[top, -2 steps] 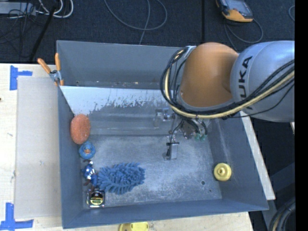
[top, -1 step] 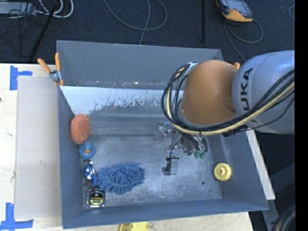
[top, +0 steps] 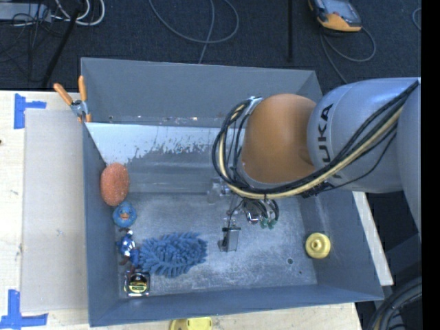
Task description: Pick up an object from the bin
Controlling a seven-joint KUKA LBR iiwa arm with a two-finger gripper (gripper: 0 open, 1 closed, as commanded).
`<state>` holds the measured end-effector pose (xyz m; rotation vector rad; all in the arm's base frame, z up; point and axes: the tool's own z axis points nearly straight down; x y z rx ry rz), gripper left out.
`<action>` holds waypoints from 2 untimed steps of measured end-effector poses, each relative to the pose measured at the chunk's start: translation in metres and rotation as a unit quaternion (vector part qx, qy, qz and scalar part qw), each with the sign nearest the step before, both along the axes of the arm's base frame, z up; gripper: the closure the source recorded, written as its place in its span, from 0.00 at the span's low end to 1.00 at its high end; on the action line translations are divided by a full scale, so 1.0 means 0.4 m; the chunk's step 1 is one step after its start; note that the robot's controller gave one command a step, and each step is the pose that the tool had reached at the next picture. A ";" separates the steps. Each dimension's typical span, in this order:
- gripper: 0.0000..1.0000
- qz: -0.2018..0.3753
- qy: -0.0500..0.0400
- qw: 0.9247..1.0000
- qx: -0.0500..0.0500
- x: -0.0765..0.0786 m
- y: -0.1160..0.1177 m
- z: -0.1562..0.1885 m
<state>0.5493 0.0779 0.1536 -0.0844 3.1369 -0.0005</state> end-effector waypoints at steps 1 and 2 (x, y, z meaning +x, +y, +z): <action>0.00 0.093 0.002 0.996 0.000 0.007 0.059 -0.082; 0.00 0.003 0.002 1.000 0.000 -0.078 0.079 -0.164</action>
Offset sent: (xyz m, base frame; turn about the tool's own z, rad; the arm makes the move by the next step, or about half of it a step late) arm -0.0537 0.0364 -0.0836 0.0525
